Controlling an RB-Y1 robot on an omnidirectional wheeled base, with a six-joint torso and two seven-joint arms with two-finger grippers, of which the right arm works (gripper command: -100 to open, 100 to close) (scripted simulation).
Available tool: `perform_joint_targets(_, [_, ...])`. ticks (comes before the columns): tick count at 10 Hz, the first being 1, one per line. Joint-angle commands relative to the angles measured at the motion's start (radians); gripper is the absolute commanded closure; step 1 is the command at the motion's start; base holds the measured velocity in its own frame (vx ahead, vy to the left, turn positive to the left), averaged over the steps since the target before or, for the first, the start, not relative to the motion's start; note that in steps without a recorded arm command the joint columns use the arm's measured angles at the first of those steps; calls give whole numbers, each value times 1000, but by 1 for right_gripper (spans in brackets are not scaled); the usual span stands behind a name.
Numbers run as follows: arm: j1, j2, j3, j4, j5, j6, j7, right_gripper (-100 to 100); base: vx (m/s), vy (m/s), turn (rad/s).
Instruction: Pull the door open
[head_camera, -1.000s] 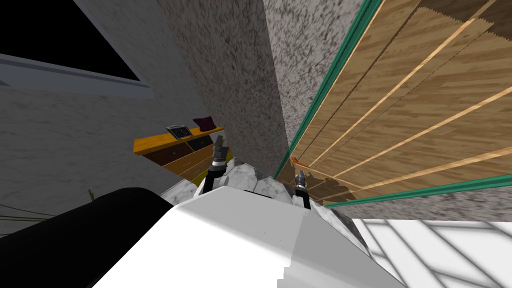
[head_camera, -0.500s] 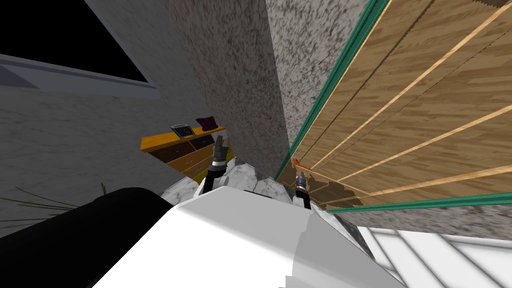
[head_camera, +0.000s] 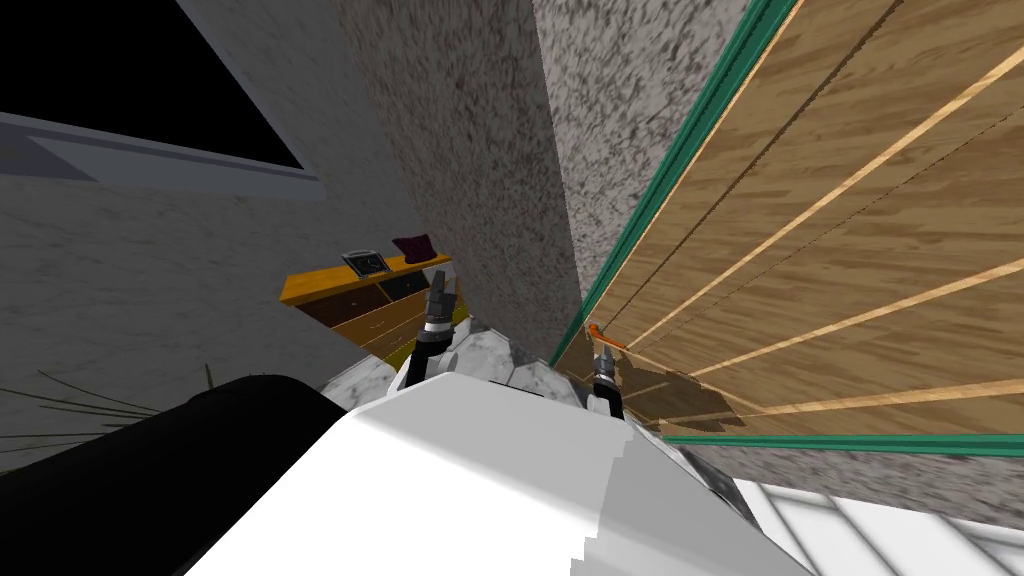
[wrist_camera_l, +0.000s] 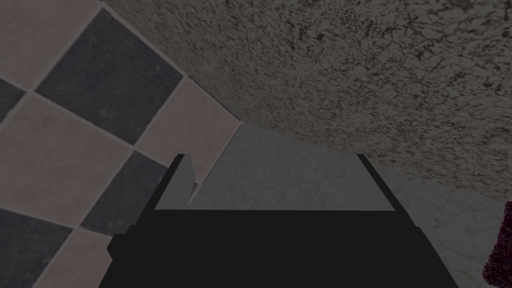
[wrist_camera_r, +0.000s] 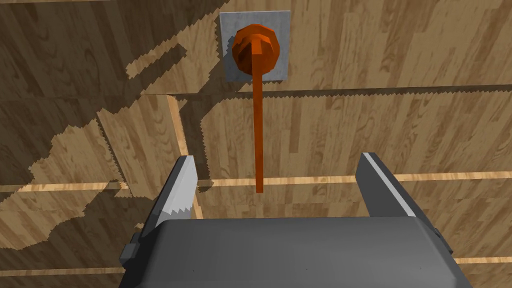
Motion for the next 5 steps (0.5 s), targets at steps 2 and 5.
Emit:
perform_joint_targets(2, [5,-12,-6,7,-5,-6,-10,-100,195,-68,53])
perform_joint_targets(5, [14,-26,-14,15,-13,-14,-21,-100,201,-89,71])
